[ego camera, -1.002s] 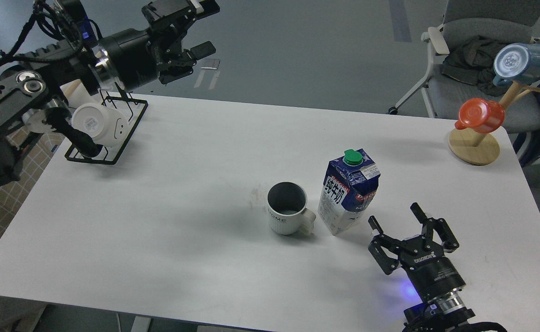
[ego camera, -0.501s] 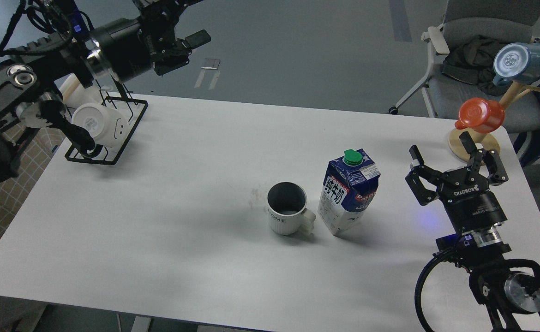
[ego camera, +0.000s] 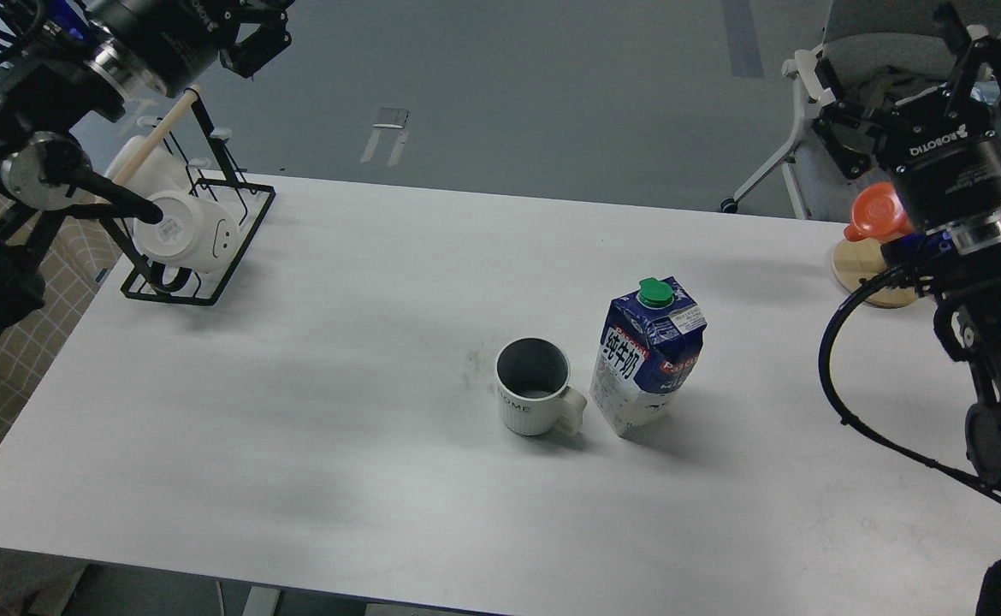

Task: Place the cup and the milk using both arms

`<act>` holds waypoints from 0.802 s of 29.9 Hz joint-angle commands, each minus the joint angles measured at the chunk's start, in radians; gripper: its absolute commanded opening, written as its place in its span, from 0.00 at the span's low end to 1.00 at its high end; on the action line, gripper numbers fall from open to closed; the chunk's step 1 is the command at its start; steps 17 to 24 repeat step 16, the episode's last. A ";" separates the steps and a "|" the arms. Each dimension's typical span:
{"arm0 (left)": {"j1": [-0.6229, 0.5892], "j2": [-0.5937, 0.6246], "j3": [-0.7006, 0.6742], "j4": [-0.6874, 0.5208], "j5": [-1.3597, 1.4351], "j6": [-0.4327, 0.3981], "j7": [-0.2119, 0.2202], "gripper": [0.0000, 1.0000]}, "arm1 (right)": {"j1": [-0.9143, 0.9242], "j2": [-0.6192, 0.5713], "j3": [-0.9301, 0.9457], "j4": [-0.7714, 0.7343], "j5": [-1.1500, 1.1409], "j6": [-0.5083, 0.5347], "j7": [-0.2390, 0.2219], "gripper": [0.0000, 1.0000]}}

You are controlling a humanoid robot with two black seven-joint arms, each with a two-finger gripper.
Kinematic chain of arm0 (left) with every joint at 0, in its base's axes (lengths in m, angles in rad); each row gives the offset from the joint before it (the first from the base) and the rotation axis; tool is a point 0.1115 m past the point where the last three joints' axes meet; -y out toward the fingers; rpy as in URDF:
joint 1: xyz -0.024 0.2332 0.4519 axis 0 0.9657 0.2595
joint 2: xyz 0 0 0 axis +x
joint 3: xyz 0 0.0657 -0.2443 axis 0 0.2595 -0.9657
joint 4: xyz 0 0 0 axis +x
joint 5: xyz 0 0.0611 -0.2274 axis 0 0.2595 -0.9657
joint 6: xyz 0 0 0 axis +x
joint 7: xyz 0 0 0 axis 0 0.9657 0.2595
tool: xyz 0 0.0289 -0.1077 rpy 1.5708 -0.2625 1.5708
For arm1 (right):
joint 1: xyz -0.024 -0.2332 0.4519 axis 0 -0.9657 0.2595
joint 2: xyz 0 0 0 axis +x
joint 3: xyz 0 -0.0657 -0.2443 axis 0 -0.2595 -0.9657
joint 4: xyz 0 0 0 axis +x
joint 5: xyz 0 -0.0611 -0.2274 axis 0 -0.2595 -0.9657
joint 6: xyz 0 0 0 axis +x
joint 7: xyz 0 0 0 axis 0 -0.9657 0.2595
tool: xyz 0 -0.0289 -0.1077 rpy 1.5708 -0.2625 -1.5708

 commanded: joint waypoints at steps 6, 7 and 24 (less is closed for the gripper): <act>-0.165 -0.186 -0.002 0.359 -0.078 -0.022 0.005 0.98 | 0.368 -0.006 -0.064 -0.332 -0.160 0.000 0.007 1.00; -0.173 -0.192 -0.002 0.373 -0.095 -0.027 0.011 0.98 | 0.375 -0.006 -0.070 -0.332 -0.166 0.000 0.009 1.00; -0.228 -0.246 0.001 0.412 -0.171 -0.034 0.081 0.98 | 0.389 0.002 -0.093 -0.318 -0.178 0.000 0.012 1.00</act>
